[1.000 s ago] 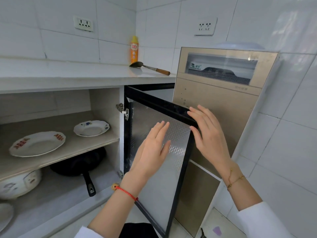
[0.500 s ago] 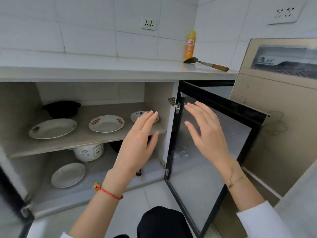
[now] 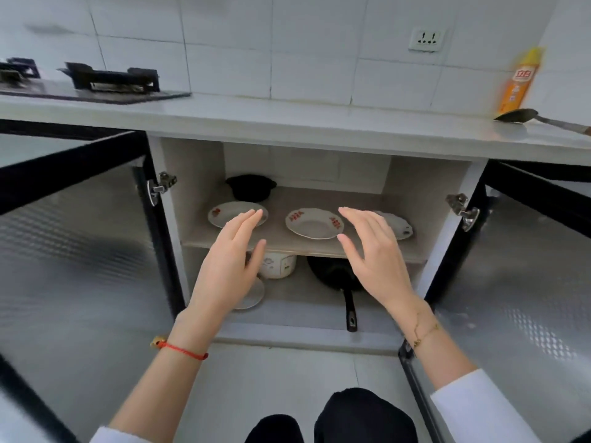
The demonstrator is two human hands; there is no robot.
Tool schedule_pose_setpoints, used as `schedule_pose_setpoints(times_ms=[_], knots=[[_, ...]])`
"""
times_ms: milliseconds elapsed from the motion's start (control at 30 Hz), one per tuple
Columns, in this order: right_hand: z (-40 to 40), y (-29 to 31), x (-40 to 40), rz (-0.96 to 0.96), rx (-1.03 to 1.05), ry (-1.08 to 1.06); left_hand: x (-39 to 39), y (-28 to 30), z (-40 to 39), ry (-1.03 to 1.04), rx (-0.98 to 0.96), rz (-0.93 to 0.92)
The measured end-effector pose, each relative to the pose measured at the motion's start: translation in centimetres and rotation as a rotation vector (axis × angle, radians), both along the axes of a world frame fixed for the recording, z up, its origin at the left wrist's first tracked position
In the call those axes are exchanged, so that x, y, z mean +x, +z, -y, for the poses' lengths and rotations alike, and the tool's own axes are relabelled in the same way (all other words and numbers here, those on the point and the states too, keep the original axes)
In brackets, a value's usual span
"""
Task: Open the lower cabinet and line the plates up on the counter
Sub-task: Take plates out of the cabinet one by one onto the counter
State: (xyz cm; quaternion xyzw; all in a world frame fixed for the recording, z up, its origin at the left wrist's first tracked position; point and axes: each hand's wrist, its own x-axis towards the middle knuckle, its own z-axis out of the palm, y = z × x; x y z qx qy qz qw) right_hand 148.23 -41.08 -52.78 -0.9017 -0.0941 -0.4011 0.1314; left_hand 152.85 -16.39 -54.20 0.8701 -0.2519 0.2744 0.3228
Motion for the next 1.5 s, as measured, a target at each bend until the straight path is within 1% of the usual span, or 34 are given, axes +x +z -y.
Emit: schedule_pose_setpoints(times_ms=[200,500,633,767,900,1000,1133,1200,1267,1500], knots=[[-2.7,-2.5,6.8,-0.08,0.085,0.102,4.7,-2.0,-3.3,0.119,-0.018,-0.07],[-4.5,-6.2,20.9,-0.257,0.202,0.131,16.1,-5.6,-4.4,0.211,-0.106,-0.241],[-4.8,-8.1,27.7,-0.329,0.284,0.112,22.2,-6.9,-4.4,0.257,-0.157,-0.321],[-5.3,-10.2,33.8,-0.488,0.401,0.058,27.6,-8.1,-4.1,0.312,-0.208,-0.439],[-5.5,-12.4,38.5,-0.623,0.358,-0.014,31.8,-9.7,-3.8,0.338,-0.213,-0.568],[-5.3,-13.4,40.8,-0.682,0.307,-0.034,34.1,-10.7,-3.3,0.348,-0.237,-0.65],[-5.2,-13.9,42.2,-0.697,0.302,-0.024,35.8,-11.6,-2.8,0.375,-0.264,-0.684],[-5.1,-14.2,42.7,-0.728,0.294,-0.025,36.4,-12.2,-2.8,0.385,-0.253,-0.683],[-5.3,-14.2,43.0,-0.757,0.29,-0.027,36.9,-12.7,-2.9,0.4,-0.286,-0.696],[-5.6,-13.9,43.4,-0.809,0.385,-0.011,37.5,-13.5,-3.1,0.357,-0.37,-0.761]])
